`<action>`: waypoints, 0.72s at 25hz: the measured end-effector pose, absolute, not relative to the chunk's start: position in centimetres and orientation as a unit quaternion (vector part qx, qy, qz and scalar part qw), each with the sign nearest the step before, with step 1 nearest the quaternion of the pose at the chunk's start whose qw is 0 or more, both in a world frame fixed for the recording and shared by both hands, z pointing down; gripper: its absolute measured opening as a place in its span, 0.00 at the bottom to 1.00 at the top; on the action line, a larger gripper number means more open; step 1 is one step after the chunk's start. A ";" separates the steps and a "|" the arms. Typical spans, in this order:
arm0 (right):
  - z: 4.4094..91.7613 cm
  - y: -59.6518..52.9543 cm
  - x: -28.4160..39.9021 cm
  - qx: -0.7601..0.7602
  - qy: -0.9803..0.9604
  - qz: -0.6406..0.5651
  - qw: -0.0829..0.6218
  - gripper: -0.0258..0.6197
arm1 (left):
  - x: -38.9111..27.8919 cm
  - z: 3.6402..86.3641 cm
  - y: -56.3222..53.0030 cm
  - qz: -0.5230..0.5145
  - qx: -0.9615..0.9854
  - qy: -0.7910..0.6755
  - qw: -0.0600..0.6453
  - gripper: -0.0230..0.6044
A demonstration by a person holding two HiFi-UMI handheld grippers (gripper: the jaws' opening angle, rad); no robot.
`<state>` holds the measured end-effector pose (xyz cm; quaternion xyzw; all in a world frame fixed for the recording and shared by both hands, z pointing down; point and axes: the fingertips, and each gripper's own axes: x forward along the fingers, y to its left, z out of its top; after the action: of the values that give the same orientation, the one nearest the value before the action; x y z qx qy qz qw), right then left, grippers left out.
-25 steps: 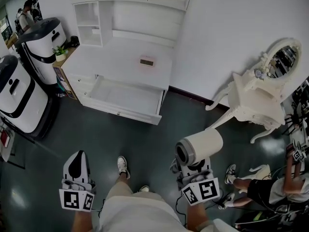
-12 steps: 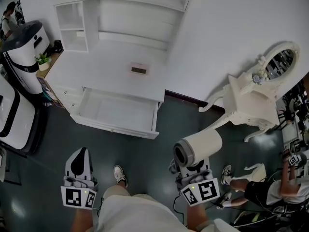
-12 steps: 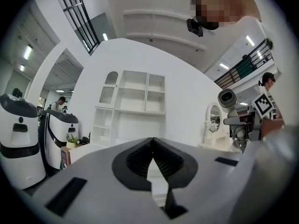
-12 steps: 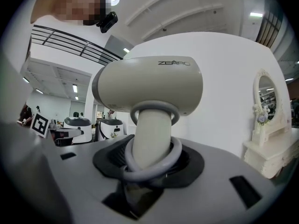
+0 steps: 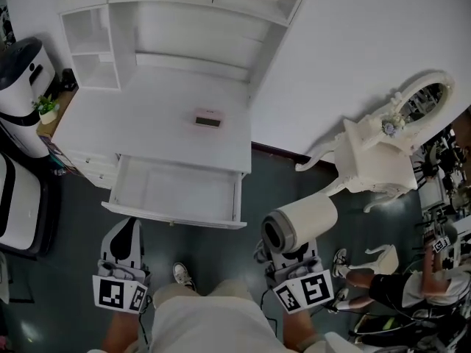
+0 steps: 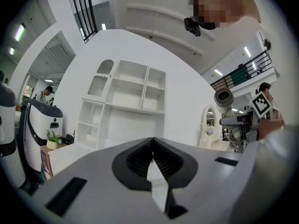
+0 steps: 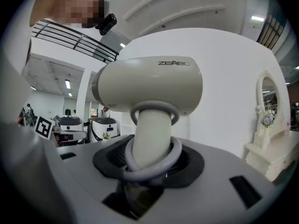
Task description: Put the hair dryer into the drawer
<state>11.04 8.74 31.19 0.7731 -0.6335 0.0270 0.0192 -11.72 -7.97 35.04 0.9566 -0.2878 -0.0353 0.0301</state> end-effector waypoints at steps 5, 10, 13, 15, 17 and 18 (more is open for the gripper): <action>32.4 6.5 12.5 0.772 -0.633 0.040 0.029 0.35 | -9.0 35.8 -10.2 -0.033 0.959 -0.277 0.045 0.06; 33.1 4.5 15.1 0.762 -0.645 0.043 0.028 0.35 | -6.0 35.4 -10.4 -0.029 0.960 -0.276 0.037 0.06; 33.1 3.4 16.9 0.750 -0.660 0.034 0.037 0.35 | -5.0 34.4 -11.3 -0.036 0.953 -0.300 0.031 0.06; 33.0 2.6 18.2 0.741 -0.669 0.031 0.042 0.35 | -4.5 33.8 -11.7 -0.038 0.948 -0.314 0.026 0.06; 33.2 1.7 19.2 0.734 -0.677 0.030 0.041 0.35 | -4.2 33.4 -12.2 -0.035 0.944 -0.328 0.017 0.06; 33.5 1.3 19.5 0.730 -0.682 0.031 0.040 0.35 | -4.1 33.4 -12.3 -0.033 0.941 -0.335 0.015 0.06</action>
<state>19.53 1.28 33.45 0.7300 -0.6816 0.0313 0.0404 -4.13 -12.32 33.40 0.9414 -0.3354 -0.0334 0.0146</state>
